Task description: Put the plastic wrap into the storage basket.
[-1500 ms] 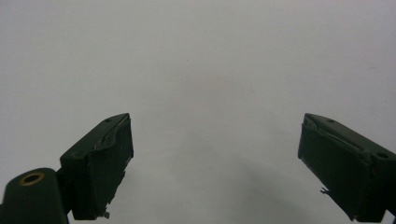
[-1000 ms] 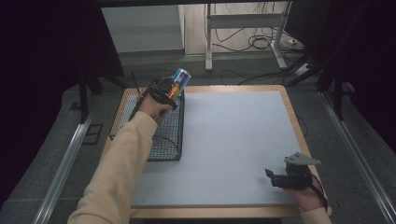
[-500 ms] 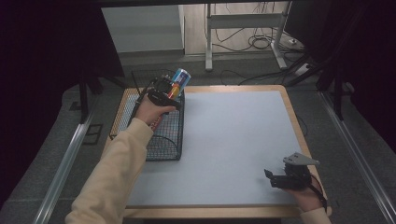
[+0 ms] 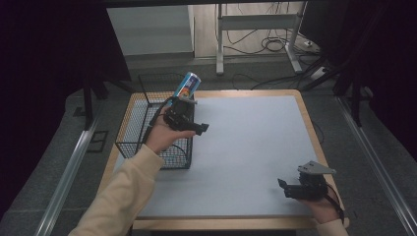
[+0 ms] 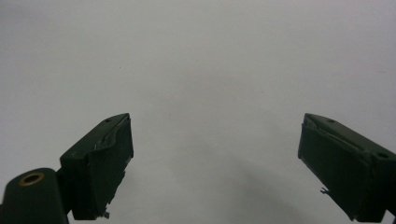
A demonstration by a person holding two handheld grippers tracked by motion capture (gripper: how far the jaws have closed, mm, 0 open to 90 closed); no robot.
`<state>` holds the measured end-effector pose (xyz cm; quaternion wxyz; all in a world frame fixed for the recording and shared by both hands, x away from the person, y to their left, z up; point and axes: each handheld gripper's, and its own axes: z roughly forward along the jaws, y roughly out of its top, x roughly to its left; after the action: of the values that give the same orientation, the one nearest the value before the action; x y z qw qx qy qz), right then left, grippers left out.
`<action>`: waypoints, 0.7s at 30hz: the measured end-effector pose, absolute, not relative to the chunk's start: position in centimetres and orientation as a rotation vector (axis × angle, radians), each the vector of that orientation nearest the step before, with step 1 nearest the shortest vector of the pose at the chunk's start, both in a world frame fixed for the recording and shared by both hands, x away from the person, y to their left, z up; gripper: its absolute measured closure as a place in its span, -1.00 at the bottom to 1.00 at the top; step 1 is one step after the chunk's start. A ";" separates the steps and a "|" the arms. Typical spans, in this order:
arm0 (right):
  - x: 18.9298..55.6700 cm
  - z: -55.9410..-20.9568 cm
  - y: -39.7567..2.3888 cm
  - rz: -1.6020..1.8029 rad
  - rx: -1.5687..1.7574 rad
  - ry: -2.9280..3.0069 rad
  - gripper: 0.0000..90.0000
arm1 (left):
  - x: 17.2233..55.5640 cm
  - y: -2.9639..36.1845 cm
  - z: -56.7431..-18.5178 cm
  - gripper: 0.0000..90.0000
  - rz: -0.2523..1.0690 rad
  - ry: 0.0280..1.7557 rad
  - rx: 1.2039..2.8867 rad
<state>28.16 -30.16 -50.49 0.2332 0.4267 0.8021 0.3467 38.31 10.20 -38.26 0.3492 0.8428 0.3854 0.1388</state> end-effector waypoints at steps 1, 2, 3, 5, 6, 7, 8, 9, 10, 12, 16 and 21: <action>28.2 -50.5 -30.2 0.952 1.172 2.203 -0.77 | 38.3 10.2 -38.3 -0.54 0.360 0.999 2.184; 28.2 -50.5 -30.2 0.950 1.171 2.204 -0.77 | 37.8 9.9 -38.4 -0.54 0.361 0.989 2.182; 28.2 -50.5 -30.1 0.950 1.173 2.204 -0.77 | 37.3 9.7 -38.5 -0.54 0.362 0.974 2.185; 28.2 -50.5 -30.1 0.950 1.173 2.204 -0.77 | 36.3 9.1 -38.6 -0.54 0.368 0.942 2.187; 28.1 -50.5 -30.1 0.950 1.172 2.207 -0.77 | 35.1 8.4 -38.9 -0.54 0.380 0.911 2.187; 28.1 -50.5 -30.1 0.950 1.172 2.207 -0.77 | 35.1 8.4 -38.9 -0.54 0.380 0.911 2.187; 28.1 -50.5 -30.1 0.952 1.171 2.207 -0.77 | 34.5 8.0 -39.1 -0.54 0.365 0.894 2.187; 28.1 -50.4 -30.0 0.953 1.167 2.207 -0.77 | 33.9 7.6 -39.4 -0.54 0.346 0.872 2.190; 28.1 -50.4 -30.0 0.954 1.166 2.207 -0.77 | 33.3 7.2 -39.8 -0.54 0.333 0.857 2.189; 28.0 -50.4 -30.0 0.954 1.163 2.210 -0.77 | 32.4 6.4 -40.6 -0.55 0.323 0.826 2.206; 28.0 -50.4 -29.9 0.952 1.161 2.216 -0.77 | 31.4 5.6 -42.5 -0.54 0.297 0.809 2.202; 28.1 -50.5 -29.9 0.949 1.159 2.218 -0.77 | 30.6 5.1 -44.5 -0.53 0.265 0.795 2.229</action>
<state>28.06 -29.95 -50.49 0.2306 0.4214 0.8064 0.3450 30.57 5.14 -44.52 0.3711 0.8692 0.3100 0.1032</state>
